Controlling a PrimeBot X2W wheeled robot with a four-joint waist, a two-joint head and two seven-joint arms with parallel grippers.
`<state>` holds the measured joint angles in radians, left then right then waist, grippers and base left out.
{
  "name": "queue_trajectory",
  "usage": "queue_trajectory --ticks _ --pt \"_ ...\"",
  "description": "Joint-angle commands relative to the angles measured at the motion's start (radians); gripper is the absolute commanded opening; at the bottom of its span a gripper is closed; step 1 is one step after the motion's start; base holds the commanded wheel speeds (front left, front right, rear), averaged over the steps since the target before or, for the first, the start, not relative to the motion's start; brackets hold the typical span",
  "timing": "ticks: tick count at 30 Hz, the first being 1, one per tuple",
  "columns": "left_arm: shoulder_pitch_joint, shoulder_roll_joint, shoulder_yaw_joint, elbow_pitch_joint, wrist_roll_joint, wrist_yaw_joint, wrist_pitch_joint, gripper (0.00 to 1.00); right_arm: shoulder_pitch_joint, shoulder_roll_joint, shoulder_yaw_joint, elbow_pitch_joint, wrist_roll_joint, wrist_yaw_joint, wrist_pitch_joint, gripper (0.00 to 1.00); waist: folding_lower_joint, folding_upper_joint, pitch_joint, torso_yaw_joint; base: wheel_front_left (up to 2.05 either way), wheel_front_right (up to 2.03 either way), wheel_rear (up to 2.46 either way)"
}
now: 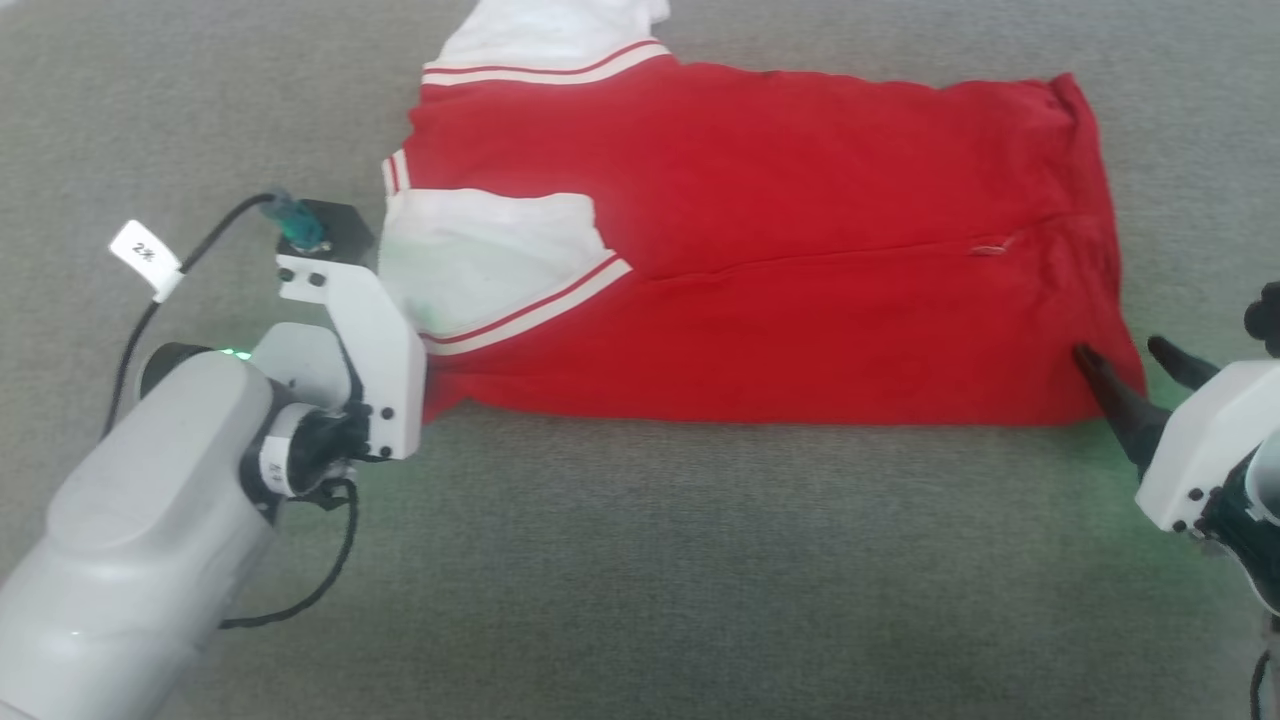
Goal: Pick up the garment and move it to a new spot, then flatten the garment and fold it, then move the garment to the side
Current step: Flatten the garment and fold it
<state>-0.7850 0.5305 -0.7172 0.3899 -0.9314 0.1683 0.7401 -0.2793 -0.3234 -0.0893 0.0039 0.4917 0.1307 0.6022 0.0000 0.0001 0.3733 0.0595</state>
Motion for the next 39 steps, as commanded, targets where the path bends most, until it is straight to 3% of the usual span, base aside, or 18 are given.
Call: queue_trajectory --ticks 1,10,11,12,20,25,34,39 --pt "0.03 -0.031 -0.034 0.014 -0.001 -0.015 0.006 0.0 0.002 0.002 -0.009 -0.002 0.0 0.0 0.031 1.0 0.0 -0.0001 0.003 0.017 0.0 0.0 0.0" --pt "0.02 -0.069 -0.051 0.032 0.005 -0.041 -0.023 0.0 -0.01 0.009 -0.003 0.104 -0.031 0.0 0.229 1.0 0.0 -0.0001 0.014 0.055 0.0 0.0 0.0" --pt "0.019 -0.072 -0.053 0.037 0.007 -0.046 -0.026 0.0 -0.008 0.006 0.011 0.117 -0.026 0.0 0.252 0.34 0.0 -0.0001 0.014 0.058 0.0 0.0 0.0" --pt "0.018 -0.073 -0.056 0.043 0.009 -0.048 -0.03 0.0 -0.01 0.004 0.02 0.124 -0.021 0.0 0.267 0.0 0.0 -0.0001 0.014 0.06 0.0 0.0 0.0" --pt "0.004 -0.055 -0.05 0.056 0.002 -0.062 -0.03 0.0 -0.039 -0.068 0.054 0.071 0.025 0.0 0.347 0.0 0.0 -0.0001 0.004 0.068 0.0 0.0 0.0" --pt "0.006 -0.013 -0.039 -0.006 0.003 -0.038 -0.004 0.0 -0.021 -0.144 0.049 -0.025 0.077 0.0 0.411 0.0 0.0 -0.0001 -0.01 0.07 0.0 0.0 0.0" --pt "0.08 0.107 -0.042 -0.257 0.027 0.072 0.077 0.0 0.097 -0.182 -0.018 -0.193 0.129 -0.001 0.498 0.0 0.0 -0.0001 -0.021 0.07 0.0 0.0 0.0" --pt "0.165 0.165 -0.055 -0.405 0.029 0.15 0.118 0.0 0.178 -0.157 -0.065 -0.234 0.137 -0.001 0.521 0.0 0.0 -0.0001 -0.015 0.067 0.0 0.0 0.0"
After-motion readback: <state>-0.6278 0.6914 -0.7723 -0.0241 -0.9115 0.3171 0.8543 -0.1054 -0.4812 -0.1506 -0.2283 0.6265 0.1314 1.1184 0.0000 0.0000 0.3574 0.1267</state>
